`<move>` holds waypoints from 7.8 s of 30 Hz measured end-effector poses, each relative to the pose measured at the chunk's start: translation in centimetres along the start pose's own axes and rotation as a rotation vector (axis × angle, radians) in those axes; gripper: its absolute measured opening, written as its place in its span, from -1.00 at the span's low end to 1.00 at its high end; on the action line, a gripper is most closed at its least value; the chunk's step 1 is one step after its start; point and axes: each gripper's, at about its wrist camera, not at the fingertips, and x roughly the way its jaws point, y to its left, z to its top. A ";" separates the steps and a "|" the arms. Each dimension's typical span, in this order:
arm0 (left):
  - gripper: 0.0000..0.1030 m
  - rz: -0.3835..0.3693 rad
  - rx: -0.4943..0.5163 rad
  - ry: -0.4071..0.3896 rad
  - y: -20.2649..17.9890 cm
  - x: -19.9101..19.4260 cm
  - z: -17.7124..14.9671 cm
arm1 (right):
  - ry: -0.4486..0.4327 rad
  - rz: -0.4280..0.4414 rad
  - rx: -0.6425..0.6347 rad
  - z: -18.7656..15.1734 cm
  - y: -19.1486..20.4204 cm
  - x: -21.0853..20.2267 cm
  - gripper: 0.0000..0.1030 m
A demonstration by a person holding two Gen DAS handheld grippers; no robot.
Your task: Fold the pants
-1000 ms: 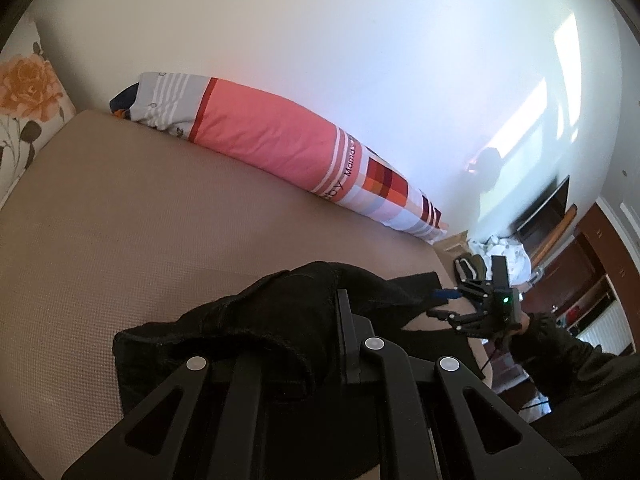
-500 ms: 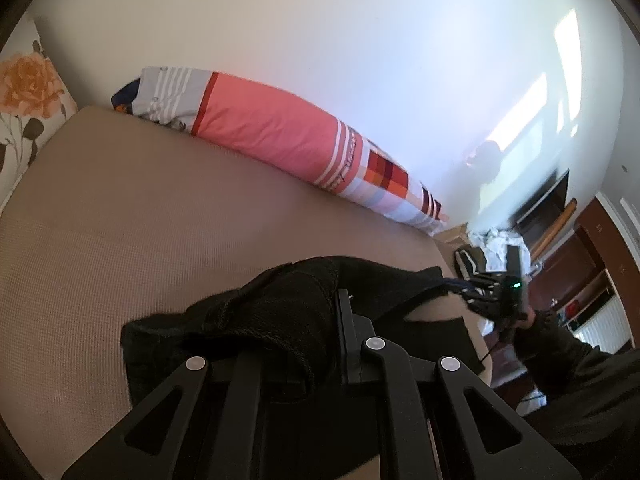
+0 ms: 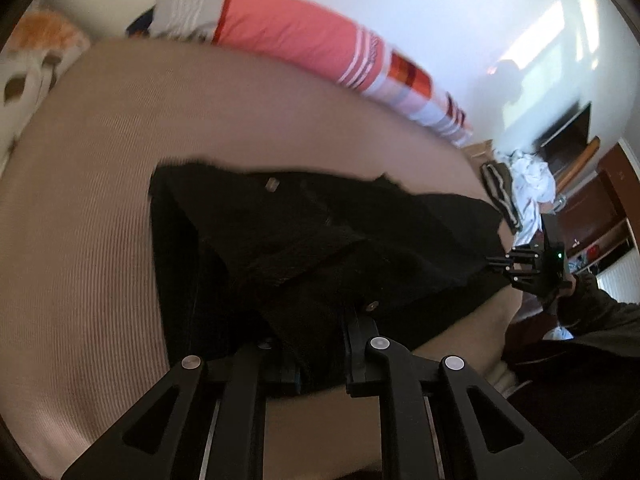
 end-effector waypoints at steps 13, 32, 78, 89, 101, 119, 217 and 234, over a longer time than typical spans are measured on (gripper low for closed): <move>0.21 0.206 -0.123 0.084 1.7 -1.6 -4.2 | 0.015 -0.036 -0.017 0.3 1.0 1.7 -0.88; -0.68 0.107 -0.579 -0.054 1.4 -1.5 -1.9 | -0.056 -0.059 0.037 -0.6 1.7 0.1 -0.89; 0.02 0.417 0.340 -0.078 -15.2 3.8 -2.2 | -0.109 0.132 0.265 -2.4 1.5 -1.2 -0.80; 0.02 0.144 0.611 0.106 -26.0 17.7 -3.0 | -0.171 0.165 0.347 -2.2 0.2 -2.4 -0.80; -0.84 0.146 0.616 0.149 -29.5 24.3 -3.2 | -0.271 0.155 0.501 -4.5 -3.4 -5.0 -0.53; -0.83 0.144 0.578 0.139 -29.1 23.8 -3.8 | -0.347 0.145 1.355 -17.9 -21.4 -2.4 -0.26; 0.20 0.064 0.613 0.160 -30.4 21.7 -4.8 | -0.232 -0.273 1.452 -29.2 -19.6 -7.9 -0.43; 0.33 0.430 0.026 -0.240 -13.1 10.5 1.7 | -0.294 0.065 0.755 -1.3 -13.7 -6.3 -0.30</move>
